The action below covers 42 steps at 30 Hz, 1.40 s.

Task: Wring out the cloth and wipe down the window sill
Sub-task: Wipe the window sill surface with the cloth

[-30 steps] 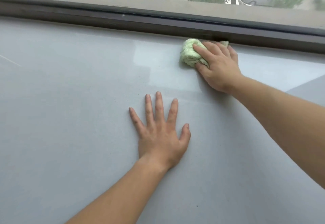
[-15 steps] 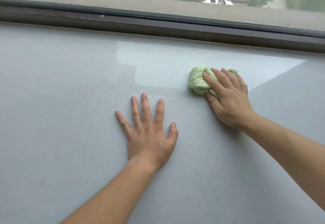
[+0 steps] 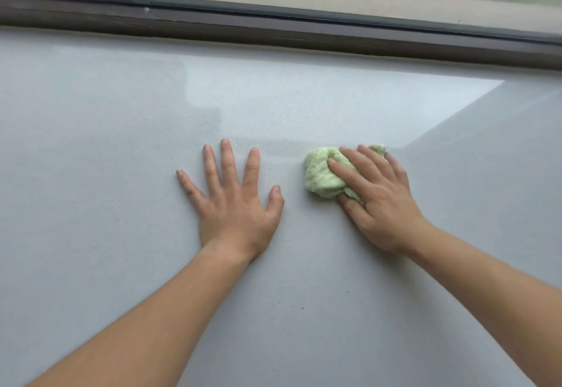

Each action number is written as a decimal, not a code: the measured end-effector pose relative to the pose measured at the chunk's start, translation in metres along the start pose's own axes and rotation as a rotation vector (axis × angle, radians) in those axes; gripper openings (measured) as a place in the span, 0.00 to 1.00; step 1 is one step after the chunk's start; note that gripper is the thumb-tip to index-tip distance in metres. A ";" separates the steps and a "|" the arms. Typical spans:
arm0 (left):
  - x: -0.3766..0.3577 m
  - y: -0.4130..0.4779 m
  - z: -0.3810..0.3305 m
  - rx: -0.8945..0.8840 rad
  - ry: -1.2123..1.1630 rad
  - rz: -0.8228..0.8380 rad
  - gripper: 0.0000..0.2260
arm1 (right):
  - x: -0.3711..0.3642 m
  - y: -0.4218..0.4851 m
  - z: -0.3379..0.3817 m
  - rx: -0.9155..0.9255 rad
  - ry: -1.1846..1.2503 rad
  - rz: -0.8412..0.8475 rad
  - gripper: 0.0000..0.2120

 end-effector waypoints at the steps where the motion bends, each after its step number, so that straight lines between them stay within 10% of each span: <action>1: 0.000 0.000 0.000 -0.001 -0.003 -0.001 0.32 | 0.001 0.007 -0.015 -0.055 -0.008 -0.014 0.27; 6: -0.001 0.000 0.002 -0.011 -0.030 -0.010 0.32 | -0.002 0.018 -0.034 -0.528 0.086 -0.037 0.26; 13: 0.005 -0.003 0.003 -0.044 -0.197 -0.057 0.32 | -0.012 -0.090 0.045 0.025 -0.033 -0.024 0.28; 20: 0.005 -0.085 -0.001 -0.134 -0.359 -0.178 0.24 | -0.012 -0.074 -0.007 -0.436 0.041 -0.023 0.27; 28: -0.028 -0.178 0.003 -0.138 -0.226 -0.039 0.30 | -0.021 -0.181 0.061 0.121 -0.052 -0.015 0.30; 34: -0.037 -0.175 -0.001 -0.104 -0.061 -0.004 0.29 | -0.020 -0.156 0.037 -0.371 0.045 -0.017 0.28; 42: -0.033 -0.176 0.002 -0.124 -0.142 -0.018 0.29 | -0.030 -0.258 0.107 0.196 -0.048 0.008 0.29</action>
Point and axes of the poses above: each hand's wrist, its own y-axis towards the middle knuckle, its own x-axis out of the back of the hand, z = x × y, the point moved 6 cm from there along y, towards the middle knuckle, and after that the axes turned 15 degrees about -y, right-handed, at the moved point
